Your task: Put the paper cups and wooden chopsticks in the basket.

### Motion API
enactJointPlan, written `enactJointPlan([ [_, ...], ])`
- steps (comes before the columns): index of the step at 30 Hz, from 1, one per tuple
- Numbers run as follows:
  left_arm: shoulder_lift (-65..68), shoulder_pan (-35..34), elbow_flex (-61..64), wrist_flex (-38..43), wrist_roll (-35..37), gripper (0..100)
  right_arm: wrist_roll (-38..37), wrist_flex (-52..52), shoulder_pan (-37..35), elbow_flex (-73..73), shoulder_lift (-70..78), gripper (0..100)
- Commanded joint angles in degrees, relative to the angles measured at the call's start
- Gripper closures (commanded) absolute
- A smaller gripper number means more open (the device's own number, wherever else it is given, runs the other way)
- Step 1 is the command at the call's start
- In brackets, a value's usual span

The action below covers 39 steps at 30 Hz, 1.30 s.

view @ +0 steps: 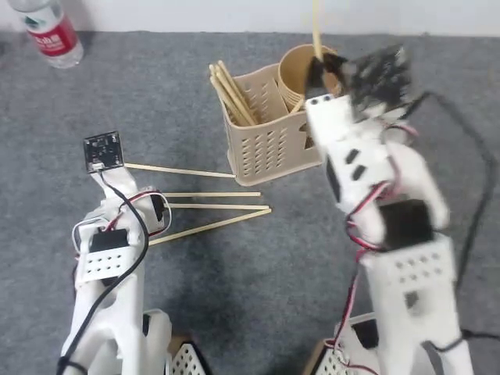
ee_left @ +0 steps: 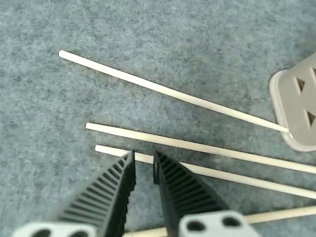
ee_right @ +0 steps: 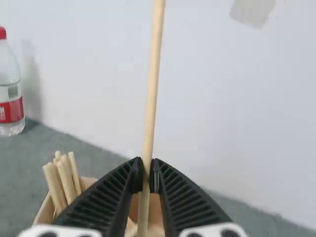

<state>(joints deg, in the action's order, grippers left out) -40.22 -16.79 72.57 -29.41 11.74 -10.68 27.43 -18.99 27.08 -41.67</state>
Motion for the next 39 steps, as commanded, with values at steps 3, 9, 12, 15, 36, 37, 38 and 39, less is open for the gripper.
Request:
enactJointPlan([
  [3,-1.23,-0.09,-0.48,3.16,0.44,95,0.00,-41.71,-0.75,19.87,2.15,99.1],
  [9,-1.05,-0.09,-0.48,3.34,0.53,95,0.26,-57.63,-2.77,16.00,20.88,99.1],
  [12,-1.05,-0.09,-0.48,3.34,0.53,95,0.18,-59.56,-5.32,11.25,28.35,99.1],
  [15,-1.05,-0.09,-0.48,3.34,0.44,95,0.26,-59.30,-7.34,11.43,29.23,99.1],
  [36,-1.14,-0.09,-0.48,3.25,0.53,95,0.09,-47.60,-7.96,23.74,6.64,99.1],
  [37,-1.14,-0.09,-0.48,3.25,0.53,95,0.26,-46.11,-7.08,23.74,5.32,99.1],
  [38,-1.14,-0.09,-0.48,3.25,0.53,95,0.35,-44.79,-6.46,23.65,3.82,99.1],
  [39,-1.14,-0.09,-0.48,3.25,0.53,95,0.35,-43.38,-5.67,23.38,2.15,99.1],
])
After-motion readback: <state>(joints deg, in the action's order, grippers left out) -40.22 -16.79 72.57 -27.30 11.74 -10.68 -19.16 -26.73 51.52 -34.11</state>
